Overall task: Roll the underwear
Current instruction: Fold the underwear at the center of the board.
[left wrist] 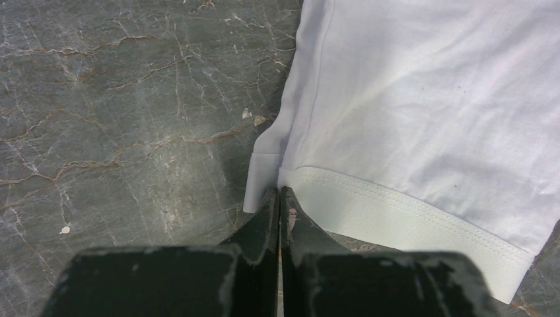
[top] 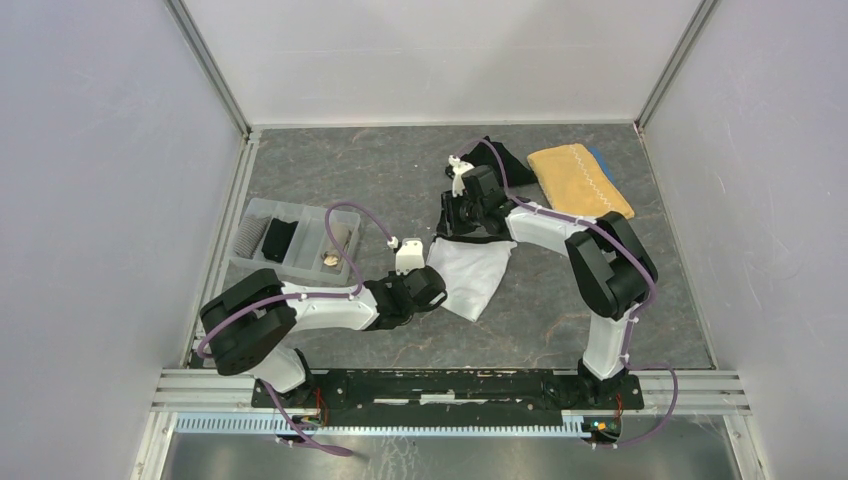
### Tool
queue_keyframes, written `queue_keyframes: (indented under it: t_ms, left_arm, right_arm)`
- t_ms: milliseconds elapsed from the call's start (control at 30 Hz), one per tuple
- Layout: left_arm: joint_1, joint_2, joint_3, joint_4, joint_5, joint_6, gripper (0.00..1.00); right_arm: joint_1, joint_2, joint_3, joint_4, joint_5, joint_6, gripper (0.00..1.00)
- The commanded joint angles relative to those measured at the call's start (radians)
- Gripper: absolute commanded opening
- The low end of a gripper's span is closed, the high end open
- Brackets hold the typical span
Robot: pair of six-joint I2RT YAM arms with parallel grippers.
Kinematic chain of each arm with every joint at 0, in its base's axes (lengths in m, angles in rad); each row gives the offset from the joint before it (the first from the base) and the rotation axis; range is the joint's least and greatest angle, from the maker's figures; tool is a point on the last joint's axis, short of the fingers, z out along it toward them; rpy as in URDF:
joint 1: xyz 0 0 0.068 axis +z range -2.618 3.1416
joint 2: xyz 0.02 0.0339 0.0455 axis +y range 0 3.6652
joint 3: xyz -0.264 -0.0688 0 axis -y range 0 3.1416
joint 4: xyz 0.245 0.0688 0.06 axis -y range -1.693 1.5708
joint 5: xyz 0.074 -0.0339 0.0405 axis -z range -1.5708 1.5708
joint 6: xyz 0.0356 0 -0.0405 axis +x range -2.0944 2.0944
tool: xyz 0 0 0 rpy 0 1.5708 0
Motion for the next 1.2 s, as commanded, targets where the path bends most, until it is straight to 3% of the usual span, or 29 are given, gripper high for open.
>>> queue_keyframes:
  t_ms: [0, 167, 400, 700, 1000, 1167]
  left_arm:
    - [0.005, 0.030, -0.028, -0.026, 0.016, 0.004, 0.02]
    - [0.006, 0.025, -0.028, -0.023, 0.018, 0.002, 0.02]
    - [0.006, 0.028, -0.019, -0.023, 0.027, 0.002, 0.02]
    - [0.004, 0.038, -0.005, -0.029, 0.033, 0.006, 0.02]
    - [0.005, -0.072, 0.017, -0.083, 0.036, 0.018, 0.02]
    - [0.005, -0.123, 0.036, -0.112, 0.028, 0.036, 0.02]
  right_arm:
    - [-0.002, -0.074, 0.042, 0.057, -0.008, -0.046, 0.37]
    - [-0.001, -0.179, -0.012, 0.004, 0.034, -0.098, 0.40]
    - [0.021, -0.249, -0.173, 0.025, -0.063, -0.084, 0.13]
    - [0.069, -0.295, -0.353, 0.031, 0.082, -0.076, 0.06]
    - [0.068, -0.257, -0.369, 0.044, 0.100, -0.081, 0.04]
    - [0.068, -0.271, -0.366, 0.043, 0.089, -0.086, 0.13]
